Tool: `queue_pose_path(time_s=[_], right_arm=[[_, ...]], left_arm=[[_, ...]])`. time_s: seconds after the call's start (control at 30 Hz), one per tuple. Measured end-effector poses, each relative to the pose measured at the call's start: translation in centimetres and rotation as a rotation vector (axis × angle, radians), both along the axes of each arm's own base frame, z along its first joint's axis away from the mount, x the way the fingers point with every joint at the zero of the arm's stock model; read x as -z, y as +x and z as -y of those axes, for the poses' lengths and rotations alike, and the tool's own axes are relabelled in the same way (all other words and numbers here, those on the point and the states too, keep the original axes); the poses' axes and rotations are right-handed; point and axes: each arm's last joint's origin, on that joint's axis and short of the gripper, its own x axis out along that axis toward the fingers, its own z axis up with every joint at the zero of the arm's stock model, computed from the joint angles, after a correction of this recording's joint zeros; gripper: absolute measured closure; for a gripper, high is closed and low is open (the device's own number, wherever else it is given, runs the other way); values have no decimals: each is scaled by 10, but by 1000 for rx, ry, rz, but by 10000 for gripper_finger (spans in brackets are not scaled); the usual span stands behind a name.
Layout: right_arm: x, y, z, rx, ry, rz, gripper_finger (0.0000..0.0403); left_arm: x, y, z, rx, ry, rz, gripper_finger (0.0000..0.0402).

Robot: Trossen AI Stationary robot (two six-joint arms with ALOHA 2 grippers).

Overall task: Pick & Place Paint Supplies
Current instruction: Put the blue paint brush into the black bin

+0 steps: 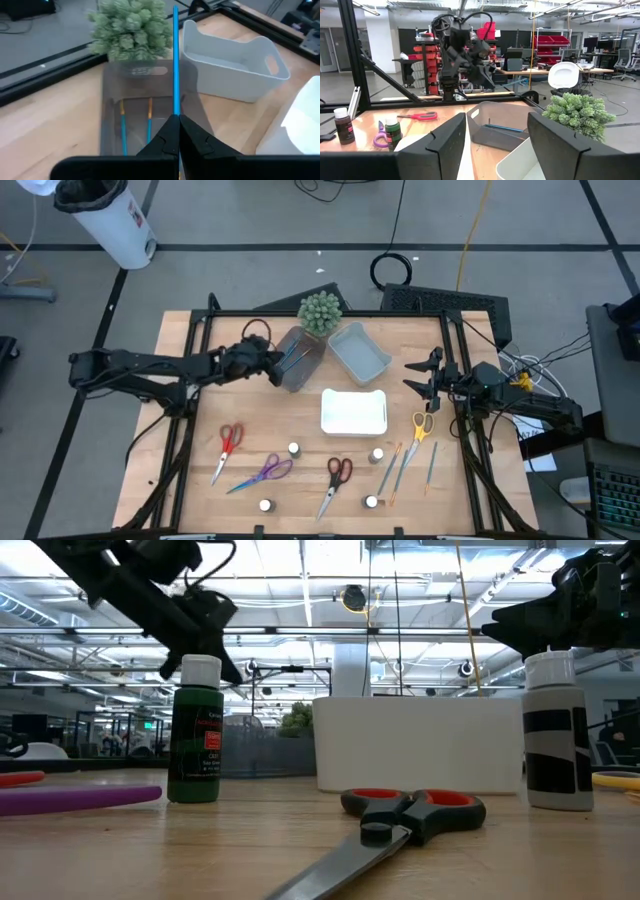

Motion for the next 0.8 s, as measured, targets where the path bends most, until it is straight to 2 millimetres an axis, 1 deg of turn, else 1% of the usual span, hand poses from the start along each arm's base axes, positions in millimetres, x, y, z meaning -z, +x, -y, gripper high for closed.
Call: queue_pose_path(time_s=[0.3, 0.5, 0.8], right_arm=[[0, 0, 0, 0, 0, 0, 197], [0, 0, 0, 0, 0, 0, 197], [0, 0, 0, 0, 0, 0, 196]], left_arm=[[29, 19, -11, 7, -39, -57, 401], [43, 23, -15, -6, -52, -106, 402], [61, 27, -16, -15, -79, -166, 401]])
